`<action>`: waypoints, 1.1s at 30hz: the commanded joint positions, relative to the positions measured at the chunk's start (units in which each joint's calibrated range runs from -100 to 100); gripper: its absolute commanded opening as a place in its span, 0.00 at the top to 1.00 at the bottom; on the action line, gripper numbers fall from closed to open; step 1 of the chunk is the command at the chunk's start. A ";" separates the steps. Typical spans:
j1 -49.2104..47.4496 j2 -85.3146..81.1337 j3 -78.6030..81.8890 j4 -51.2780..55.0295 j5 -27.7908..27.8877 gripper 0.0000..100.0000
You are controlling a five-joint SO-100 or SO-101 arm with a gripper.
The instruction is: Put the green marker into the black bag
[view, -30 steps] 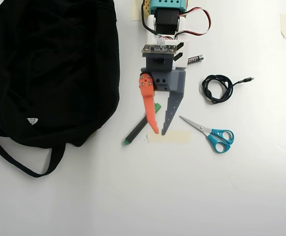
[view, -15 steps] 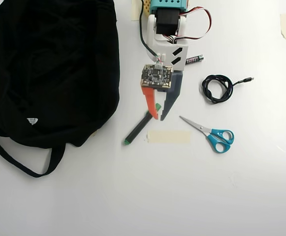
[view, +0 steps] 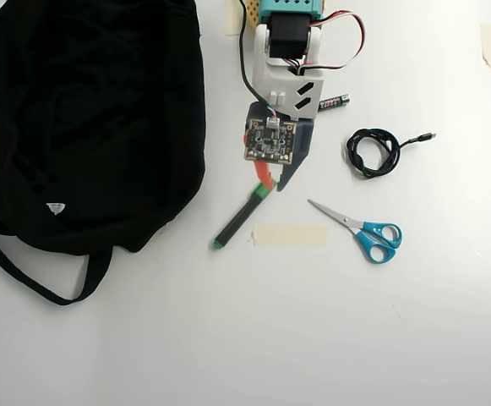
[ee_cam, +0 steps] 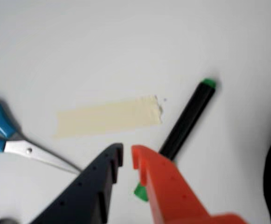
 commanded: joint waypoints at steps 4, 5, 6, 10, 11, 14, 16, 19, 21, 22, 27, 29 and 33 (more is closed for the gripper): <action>-0.42 -1.78 -2.74 3.99 -0.16 0.98; -0.42 -1.86 -2.74 4.68 -0.16 0.98; -0.42 -1.95 -2.74 5.20 -0.16 0.98; -0.42 -3.19 -2.74 6.92 -0.16 0.98; -0.42 -3.19 -2.74 7.09 -0.16 0.98; -0.42 -3.19 -2.74 7.35 -0.16 0.98; -0.42 -3.19 -2.65 7.35 -0.16 0.98; -0.42 -3.19 -2.20 7.35 -0.16 0.98; -0.42 -3.19 -2.29 7.35 -0.16 0.98; -0.42 -3.19 -2.29 7.35 -0.16 0.98; -0.42 -3.19 -2.02 7.35 0.21 0.98; -0.42 -3.19 -1.93 7.35 0.21 0.98; -0.42 -3.19 -1.84 7.35 -0.11 0.98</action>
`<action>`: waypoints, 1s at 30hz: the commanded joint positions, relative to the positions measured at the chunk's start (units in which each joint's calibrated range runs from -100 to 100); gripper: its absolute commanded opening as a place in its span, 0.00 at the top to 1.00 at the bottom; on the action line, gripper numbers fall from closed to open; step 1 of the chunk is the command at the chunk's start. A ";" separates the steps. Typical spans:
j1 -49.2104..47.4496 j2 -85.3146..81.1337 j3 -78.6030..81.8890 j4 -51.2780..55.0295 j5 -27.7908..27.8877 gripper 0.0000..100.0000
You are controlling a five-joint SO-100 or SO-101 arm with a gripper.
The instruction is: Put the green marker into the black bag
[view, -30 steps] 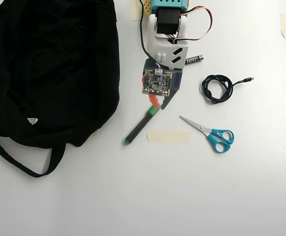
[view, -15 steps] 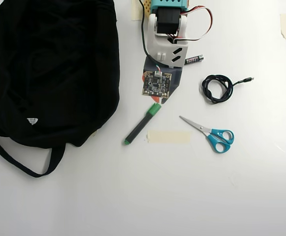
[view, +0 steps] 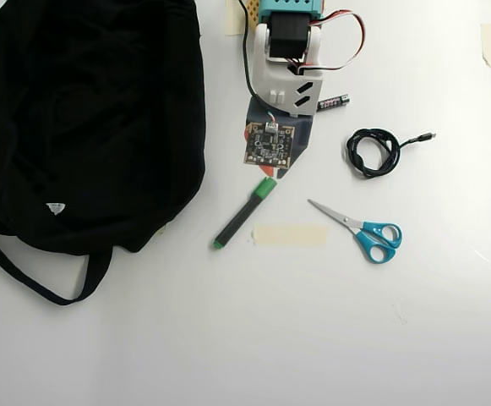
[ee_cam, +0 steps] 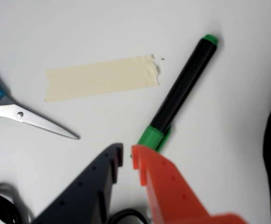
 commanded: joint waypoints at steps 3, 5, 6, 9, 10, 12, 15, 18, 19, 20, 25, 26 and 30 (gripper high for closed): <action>-0.34 -3.11 -1.84 0.31 -0.11 0.98; -0.34 -3.11 -1.84 0.31 0.21 0.98; -0.34 -3.11 -1.84 0.31 -0.11 0.98; -0.42 -3.11 -1.84 0.31 -0.16 0.98; -0.42 -3.11 -1.84 0.31 -0.16 0.98; -0.42 -2.78 -1.84 0.31 -0.16 0.98; 0.48 -2.11 -2.11 0.31 -0.21 0.98; 1.00 -2.03 -2.11 0.31 -0.89 0.98; 1.00 -2.03 -2.20 0.31 -1.68 0.98; 1.08 -1.95 -2.29 0.31 -2.36 0.98; 1.83 -1.86 -2.11 0.22 -2.78 0.98; 1.90 -1.86 -2.11 0.22 -2.78 0.98; 1.90 -1.78 -1.93 0.22 -2.78 0.98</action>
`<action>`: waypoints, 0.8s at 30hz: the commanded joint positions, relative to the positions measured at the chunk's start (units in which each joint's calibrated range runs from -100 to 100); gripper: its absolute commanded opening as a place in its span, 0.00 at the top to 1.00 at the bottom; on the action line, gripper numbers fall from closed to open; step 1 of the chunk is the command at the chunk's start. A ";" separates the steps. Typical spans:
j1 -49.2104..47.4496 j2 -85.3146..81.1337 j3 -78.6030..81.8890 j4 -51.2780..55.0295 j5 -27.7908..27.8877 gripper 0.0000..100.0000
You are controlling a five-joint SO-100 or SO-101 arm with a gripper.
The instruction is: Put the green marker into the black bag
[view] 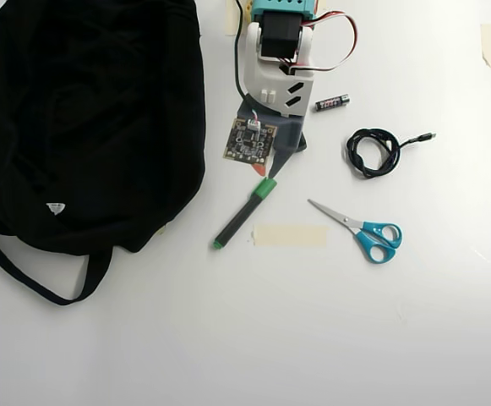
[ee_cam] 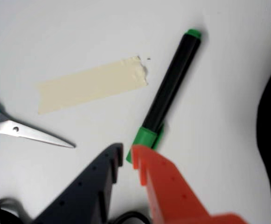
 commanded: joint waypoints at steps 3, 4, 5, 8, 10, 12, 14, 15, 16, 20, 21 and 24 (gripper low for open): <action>0.36 -1.70 -1.84 0.13 -0.14 0.98; 0.59 -1.70 -1.84 0.13 -0.14 0.98; 0.66 -1.70 -1.84 0.05 -0.14 0.98; 0.81 -1.62 -1.84 -0.30 -0.14 0.98; 0.81 -1.62 -1.84 -0.30 -0.51 0.98; 0.89 -1.20 -1.84 -0.30 -1.56 0.98; 0.89 0.29 -2.29 -0.30 -1.82 0.98; 0.89 1.04 -2.56 -0.30 -1.82 0.98; 0.89 1.70 -2.74 -0.47 -1.82 0.98; 0.81 3.28 -2.74 -1.07 -1.82 0.98; 0.81 3.61 -2.74 -1.59 -1.77 0.98; 0.81 4.36 -2.74 -2.36 -1.77 0.98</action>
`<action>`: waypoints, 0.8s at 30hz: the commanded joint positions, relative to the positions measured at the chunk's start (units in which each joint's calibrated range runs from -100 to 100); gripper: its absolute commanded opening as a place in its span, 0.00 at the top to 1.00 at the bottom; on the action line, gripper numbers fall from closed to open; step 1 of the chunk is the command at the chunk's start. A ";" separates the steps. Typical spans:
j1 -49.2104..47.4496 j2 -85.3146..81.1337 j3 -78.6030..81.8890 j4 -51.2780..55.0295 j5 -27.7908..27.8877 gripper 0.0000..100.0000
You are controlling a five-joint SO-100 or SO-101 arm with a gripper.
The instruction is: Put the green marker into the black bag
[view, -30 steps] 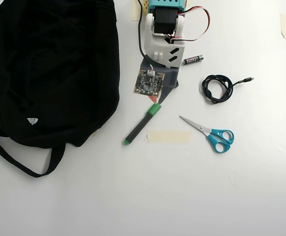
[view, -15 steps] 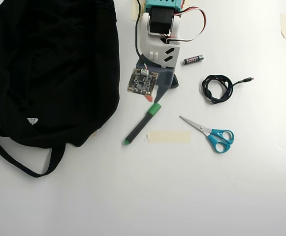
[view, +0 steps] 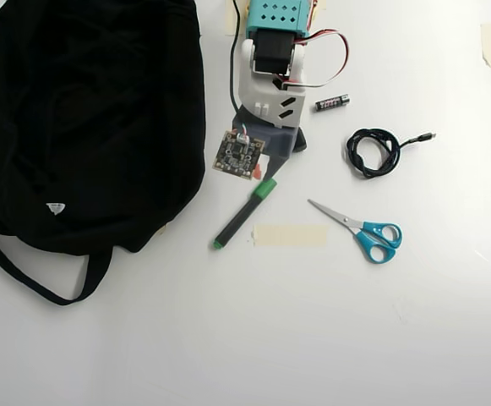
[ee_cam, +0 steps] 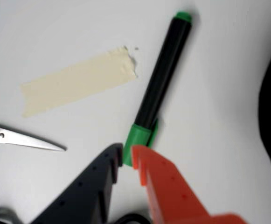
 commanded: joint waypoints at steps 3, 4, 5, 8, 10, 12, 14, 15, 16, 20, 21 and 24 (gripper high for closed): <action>-0.14 0.95 -2.50 -2.88 -0.11 0.98; -0.14 1.20 -2.50 -3.31 -0.11 0.98; -0.14 1.54 -2.50 -3.83 -0.11 0.98; -0.14 2.45 -3.13 -4.60 -0.06 0.98; -0.14 3.61 -4.12 -4.52 -0.06 0.98; -0.14 4.94 -5.29 -4.35 -0.06 0.98; -0.14 6.27 -6.46 -4.26 -0.06 0.98; -0.14 6.93 -7.18 -4.26 -0.06 0.98; -0.14 7.68 -7.81 -4.26 -0.06 0.98; -0.07 10.17 -10.50 -3.92 -0.06 0.98; -0.07 10.75 -10.86 -3.83 -0.06 0.98; 0.01 11.91 -11.22 -3.83 -0.37 0.98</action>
